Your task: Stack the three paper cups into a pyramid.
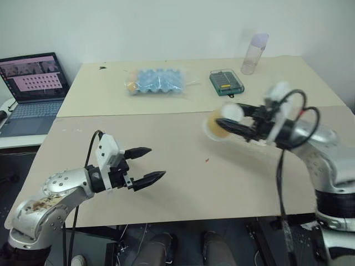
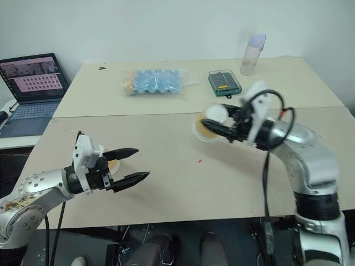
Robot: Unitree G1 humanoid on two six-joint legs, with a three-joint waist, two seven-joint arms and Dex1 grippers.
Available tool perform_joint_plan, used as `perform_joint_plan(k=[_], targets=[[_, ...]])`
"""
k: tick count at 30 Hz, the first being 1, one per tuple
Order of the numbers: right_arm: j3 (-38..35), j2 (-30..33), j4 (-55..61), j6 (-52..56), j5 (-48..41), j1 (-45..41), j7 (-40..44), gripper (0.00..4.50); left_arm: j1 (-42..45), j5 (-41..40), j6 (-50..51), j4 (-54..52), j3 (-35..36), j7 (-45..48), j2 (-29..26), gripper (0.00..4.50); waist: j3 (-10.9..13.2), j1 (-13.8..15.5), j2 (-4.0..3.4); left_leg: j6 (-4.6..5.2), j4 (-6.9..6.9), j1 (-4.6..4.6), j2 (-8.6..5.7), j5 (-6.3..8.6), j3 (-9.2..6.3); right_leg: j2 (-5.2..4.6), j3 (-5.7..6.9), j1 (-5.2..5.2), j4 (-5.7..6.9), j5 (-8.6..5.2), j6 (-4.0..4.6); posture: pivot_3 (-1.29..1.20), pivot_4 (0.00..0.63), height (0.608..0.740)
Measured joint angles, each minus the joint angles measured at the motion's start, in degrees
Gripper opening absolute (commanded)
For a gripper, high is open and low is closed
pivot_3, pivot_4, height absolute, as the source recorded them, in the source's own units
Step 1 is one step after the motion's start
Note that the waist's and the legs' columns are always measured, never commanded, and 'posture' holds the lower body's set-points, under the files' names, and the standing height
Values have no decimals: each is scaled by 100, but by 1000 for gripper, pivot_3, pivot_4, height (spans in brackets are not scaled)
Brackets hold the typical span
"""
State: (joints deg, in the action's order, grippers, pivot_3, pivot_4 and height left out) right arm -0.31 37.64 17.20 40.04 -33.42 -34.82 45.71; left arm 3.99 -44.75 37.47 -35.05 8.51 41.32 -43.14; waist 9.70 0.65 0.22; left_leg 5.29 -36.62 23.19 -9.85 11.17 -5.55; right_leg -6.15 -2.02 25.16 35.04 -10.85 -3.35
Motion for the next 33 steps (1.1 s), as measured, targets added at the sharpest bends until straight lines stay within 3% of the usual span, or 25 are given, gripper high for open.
perform_joint_plan(k=[8, 16, 18, 21, 33], targets=[[1526, -515, -1273, -12, 1014, -546, 178, 2583, 16, 5, 20, 2, 10, -17, 0, 4500, -3, 18, 17, -1, -4, 0, -12, -1, -1, 6, 3, 4, 0, 4, -1, 0, 150, 740], [1775, -658, -2139, -620, 1603, -636, 616, 2583, 1, -11, 29, -20, 37, -148, 1, 4500, -4, -11, 18, -5, -4, -10, -6, -3, 0, 13, 1, 1, 6, 9, 5, 0, 150, 740], [1773, -690, -2192, -679, 1675, -655, 656, 3554, -12, -11, 29, -22, 37, -171, 1, 4500, -4, -11, 18, -5, -4, -15, -5, -3, 0, 14, 1, -2, 8, 9, 5, 0, 150, 740], [1754, -751, -2283, -689, 1759, -656, 651, 4446, -15, -12, 29, -25, 37, -210, 13, 4500, -4, -11, 19, -8, -4, -17, -5, -5, 0, 14, 1, -3, 10, 11, 8, 0, 150, 740], [1640, -764, -1883, -458, 1716, -646, 741, 4482, 11, -8, 28, -23, 31, -238, 37, 4500, -4, -8, 19, -8, -4, -12, -4, -5, 0, 16, 1, 1, 10, 12, 9, 0, 150, 740]])
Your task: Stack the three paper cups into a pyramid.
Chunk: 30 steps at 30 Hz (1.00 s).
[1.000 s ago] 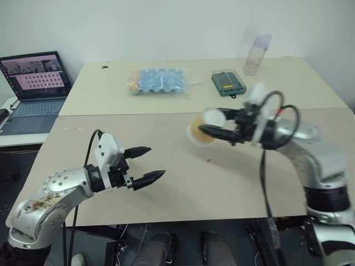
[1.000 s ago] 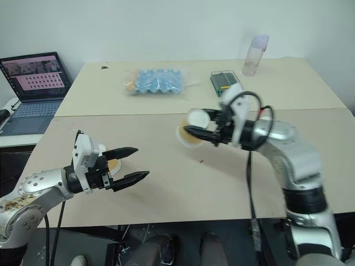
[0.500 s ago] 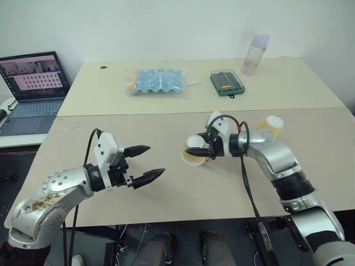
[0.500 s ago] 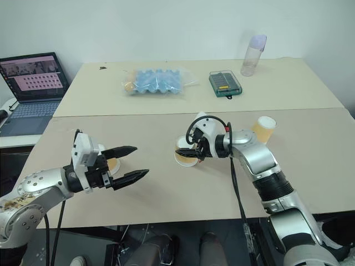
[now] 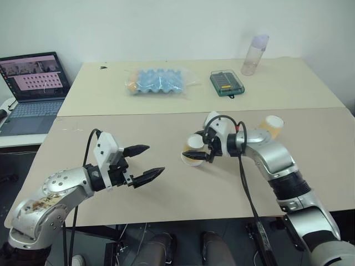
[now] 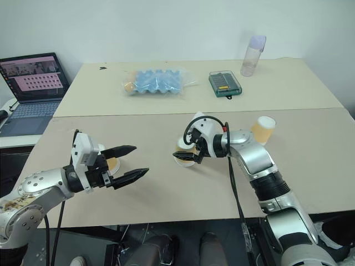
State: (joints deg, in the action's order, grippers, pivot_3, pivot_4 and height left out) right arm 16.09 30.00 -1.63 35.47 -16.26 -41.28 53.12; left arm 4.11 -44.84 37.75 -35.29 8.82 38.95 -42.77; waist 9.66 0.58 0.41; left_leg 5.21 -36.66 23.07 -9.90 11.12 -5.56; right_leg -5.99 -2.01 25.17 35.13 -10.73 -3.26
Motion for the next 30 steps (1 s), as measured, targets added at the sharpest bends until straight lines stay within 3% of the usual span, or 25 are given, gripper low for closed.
perform_joint_plan(k=[8, 13, 15, 17, 20, 25, 30], targets=[[-1404, 668, 1164, 878, -793, 83, -152, 4482, 30, -4, 0, 9, -20, 16, 15, 4500, 1, 19, 2, 2, 0, 12, 1, 2, -2, -3, 2, 2, -4, 1, -2, 0, 150, 740], [-2851, 807, 1309, 1388, -1218, 83, -946, 4482, 32, 9, -5, 12, -26, 12, 37, 4500, 1, 21, 2, 4, 0, 13, 0, 2, -1, -5, 1, 0, -5, 1, -2, 0, 150, 740], [-3412, 914, 1415, 1392, -1188, 319, -1351, 4482, 21, 34, -7, 20, -29, -8, 60, 4500, 0, 72, 3, 6, 0, 13, 0, 4, -3, -6, 7, 1, -10, 1, -2, 0, 150, 740], [-4189, 939, 1901, 1588, -1076, 1073, -1952, 4482, 23, 83, -8, 46, -46, -30, 99, 4500, -2, 149, 5, 11, 0, 16, 0, 8, -3, -7, 8, 2, -11, 0, -3, 0, 150, 740], [-4661, 833, 2480, 2054, -1147, 1656, -2448, 4482, 32, 136, -8, 117, -43, -29, 104, 4500, 0, 140, -1, 6, 0, 29, -1, 5, 11, -8, -16, 7, 2, 0, -3, 0, 150, 740], [-4953, 303, 2851, 2328, -796, 1477, -3794, 4482, 190, 180, 1, 209, -95, 43, 123, 4500, -5, 23, 5, -8, 0, 6, 22, -4, 18, -11, -17, -18, -5, 3, 2, 0, 150, 740], [-4187, -571, 2495, 1982, -265, 1540, -4654, 4482, 433, 187, 3, 294, -168, 126, 145, 4500, -6, -24, 5, -15, 0, 5, 24, -9, 28, 2, -20, -7, 3, 6, 7, 0, 150, 740]])
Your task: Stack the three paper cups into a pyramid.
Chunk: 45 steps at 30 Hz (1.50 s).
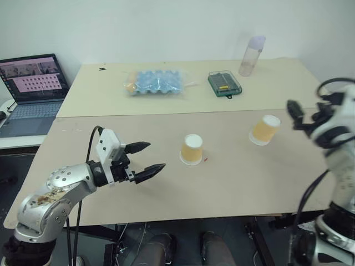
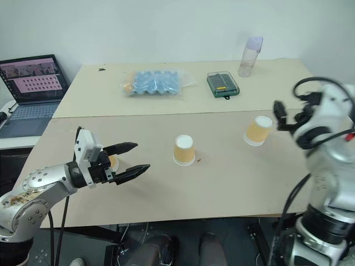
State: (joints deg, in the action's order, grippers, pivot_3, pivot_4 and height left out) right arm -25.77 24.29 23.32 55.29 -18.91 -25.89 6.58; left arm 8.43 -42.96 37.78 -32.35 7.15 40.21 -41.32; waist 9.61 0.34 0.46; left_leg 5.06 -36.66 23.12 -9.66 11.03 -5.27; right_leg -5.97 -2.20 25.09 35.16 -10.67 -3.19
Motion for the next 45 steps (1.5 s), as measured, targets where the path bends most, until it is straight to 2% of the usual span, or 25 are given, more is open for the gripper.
perform_joint_plan(k=[3, 6, 12, 14, 27, 45], targets=[[264, -193, -270, -286, 261, 36, -258, 4482, 72, 2, 8, 84, -9, 16, 1, 4500, 0, 15, -1, -43, 0, 8, -2, -26, 0, 16, -2, 11, 2, 2, 3, 0, 150, 740], [292, -480, -622, -772, 428, 149, -434, 4482, 85, 4, 9, 102, -9, 42, 1, 4500, 0, 36, 0, -44, 1, 9, -1, -21, -1, 20, -1, 10, -4, 2, 2, 0, 150, 740], [355, -504, -924, -1239, 614, 410, -432, 4482, 86, 4, 12, 108, -8, 55, -1, 4500, 0, 25, -1, -42, 1, 4, 5, -20, -1, 29, -3, 7, 0, 5, 7, 0, 150, 740], [355, -507, -986, -1334, 627, 431, -433, 4482, 86, 4, 16, 109, -7, 55, -1, 4500, 0, 17, -1, -11, 1, 2, 11, 0, -1, 36, -5, 7, 0, 8, 12, 0, 150, 740], [522, -765, -1629, -1755, 626, 419, -430, 4482, 152, 4, 121, 111, 27, 28, 1, 4500, 1, -2, -1, -20, 1, -9, 23, 1, 0, 53, -6, 8, -2, 13, 21, 0, 150, 740], [536, -447, -3582, -2896, 670, -532, -191, 4482, 119, -5, 223, 48, 80, -146, 77, 4500, 0, -79, -1, -19, 1, -18, 25, 2, -1, 56, -9, 1, -3, 14, 23, 0, 150, 740]])
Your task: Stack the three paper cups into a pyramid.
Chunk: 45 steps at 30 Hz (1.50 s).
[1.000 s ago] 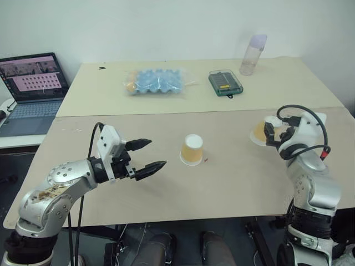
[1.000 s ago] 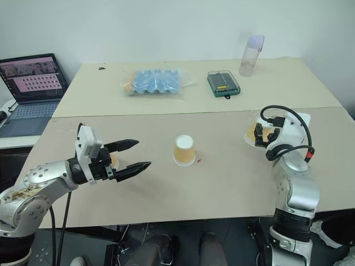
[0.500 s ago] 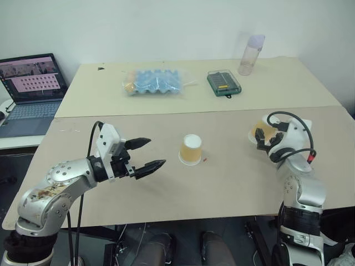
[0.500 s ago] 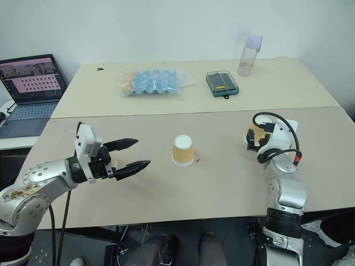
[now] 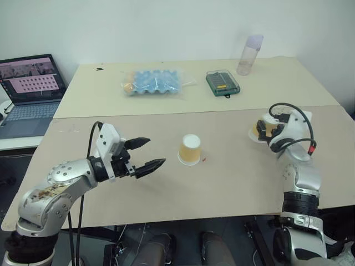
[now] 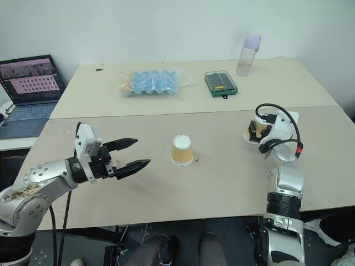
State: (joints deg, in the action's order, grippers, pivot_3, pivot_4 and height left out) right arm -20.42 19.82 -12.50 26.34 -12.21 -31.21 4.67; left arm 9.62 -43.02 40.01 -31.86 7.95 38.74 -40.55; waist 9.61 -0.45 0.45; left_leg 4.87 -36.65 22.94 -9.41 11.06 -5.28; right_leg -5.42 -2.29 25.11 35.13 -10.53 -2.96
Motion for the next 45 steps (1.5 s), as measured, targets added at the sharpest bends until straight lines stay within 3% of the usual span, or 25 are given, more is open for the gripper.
perform_joint_plan(k=[14, 21, 29, 32, 40, 45], targets=[[12, 81, -1271, -729, 21, -637, 141, 4482, -88, 0, 2, -65, 26, -87, 7, 4500, 0, -28, 0, 0, 1, 2, 2, 0, 0, 3, -4, -5, 2, 2, 3, 0, 150, 740], [49, 81, -1359, -825, 18, -645, 204, 2604, -107, -6, 5, -107, 51, -111, 7, 4500, 0, -27, 0, 0, 1, 2, 2, 0, 0, 4, -4, -5, 1, 2, 3, 0, 150, 740], [174, 154, -1169, -834, 9, -629, 312, 2604, -108, -9, 10, -111, 71, -115, 7, 4500, 1, -28, -2, -1, 0, 5, 2, 0, 0, 4, -5, -2, 2, 2, 3, 0, 150, 740], [174, 466, -609, -735, -221, -622, 799, 2604, -109, -6, 10, -111, 71, -121, 8, 4500, 5, -26, -8, -2, 0, 15, 2, -1, 0, 5, -4, 4, 1, 2, 3, 0, 150, 740], [241, 1593, 1179, 617, -2126, -88, 3594, 2604, -120, -6, 11, -119, 68, -169, 47, 4500, 5, -13, -7, 11, 0, 15, 12, 9, -1, 6, 0, -7, -10, 2, 3, 0, 150, 740], [1077, 2305, 1670, 819, -2285, 717, 5206, 2604, -122, -9, 12, -120, 72, -175, 58, 4500, 5, -14, -7, 12, -1, 15, 12, 10, 7, -2, -2, -5, -10, 1, 2, 0, 150, 740]])
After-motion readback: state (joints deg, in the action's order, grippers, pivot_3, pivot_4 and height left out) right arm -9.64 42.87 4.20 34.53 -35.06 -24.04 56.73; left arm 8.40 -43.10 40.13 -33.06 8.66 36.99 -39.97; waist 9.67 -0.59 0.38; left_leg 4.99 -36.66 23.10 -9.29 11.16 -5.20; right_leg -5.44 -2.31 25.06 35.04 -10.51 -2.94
